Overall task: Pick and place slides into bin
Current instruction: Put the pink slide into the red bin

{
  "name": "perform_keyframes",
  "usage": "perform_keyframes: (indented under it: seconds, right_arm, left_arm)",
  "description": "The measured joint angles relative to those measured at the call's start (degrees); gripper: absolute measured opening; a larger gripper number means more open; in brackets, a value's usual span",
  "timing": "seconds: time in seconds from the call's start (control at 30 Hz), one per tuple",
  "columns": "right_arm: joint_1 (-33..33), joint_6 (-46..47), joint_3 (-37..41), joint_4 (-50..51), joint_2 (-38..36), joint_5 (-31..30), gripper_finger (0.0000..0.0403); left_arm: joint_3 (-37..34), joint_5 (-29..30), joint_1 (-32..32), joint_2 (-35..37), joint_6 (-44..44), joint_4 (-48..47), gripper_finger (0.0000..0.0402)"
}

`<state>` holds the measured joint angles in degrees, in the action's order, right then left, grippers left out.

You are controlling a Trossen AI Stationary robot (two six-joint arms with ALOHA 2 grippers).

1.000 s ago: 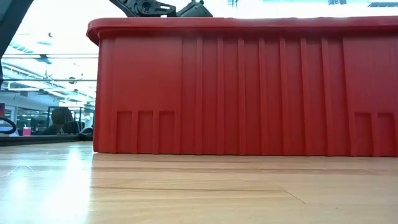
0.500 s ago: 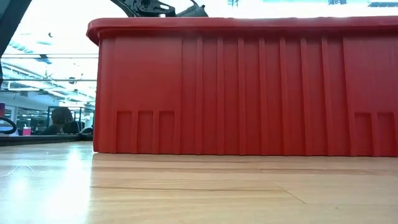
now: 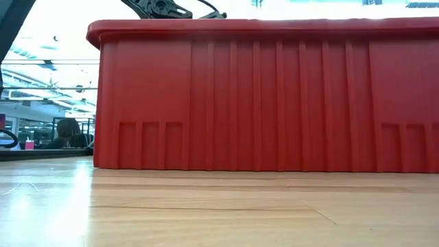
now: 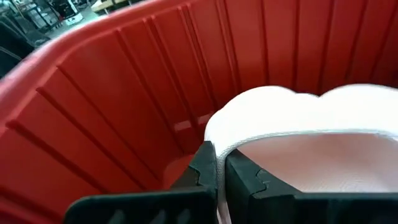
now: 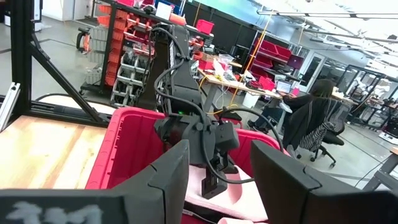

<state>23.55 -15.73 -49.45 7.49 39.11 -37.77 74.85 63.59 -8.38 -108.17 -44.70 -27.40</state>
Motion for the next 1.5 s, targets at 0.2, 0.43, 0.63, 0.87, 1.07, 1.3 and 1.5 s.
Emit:
perform_keyframes:
  seconds: [0.2, 0.43, 0.63, 0.87, 1.07, 1.3, 1.5]
  right_arm:
    - [0.0, 0.0, 0.0, 0.0, 0.0, -0.1, 0.0160]
    - [0.0, -0.3, 0.0, 0.1, 0.0, -1.5, 0.0160]
    - [0.0, -1.5, 0.0, 0.0, 0.0, -3.1, 0.0160]
    - [0.0, -1.4, 0.0, 0.0, 0.0, -2.9, 0.0160]
    - [0.0, -1.3, 0.0, 0.0, 0.0, -2.8, 0.0160]
    - [0.0, -1.4, 0.0, 0.0, 0.0, -2.7, 0.0160]
    - [0.0, -1.4, 0.0, 0.0, 0.0, -2.8, 0.0160]
  left_arm:
    - [0.0, 2.2, -0.1, 0.7, 0.2, 0.2, 0.0001]
    - [0.0, -4.0, -1.5, 0.1, 0.9, -1.7, 0.0001]
    - [0.0, -7.3, -2.5, 0.1, 1.9, -3.0, 0.0004]
    - [0.0, -16.4, -3.4, 0.1, 5.4, -3.0, 0.0005]
    - [0.0, -18.3, -3.7, 0.1, 3.9, -3.6, 0.0013]
    - [0.0, -20.2, -3.7, 0.1, 3.7, -6.7, 0.0067]
    - [0.0, -22.3, -3.7, 0.4, 4.4, -7.0, 0.0121]
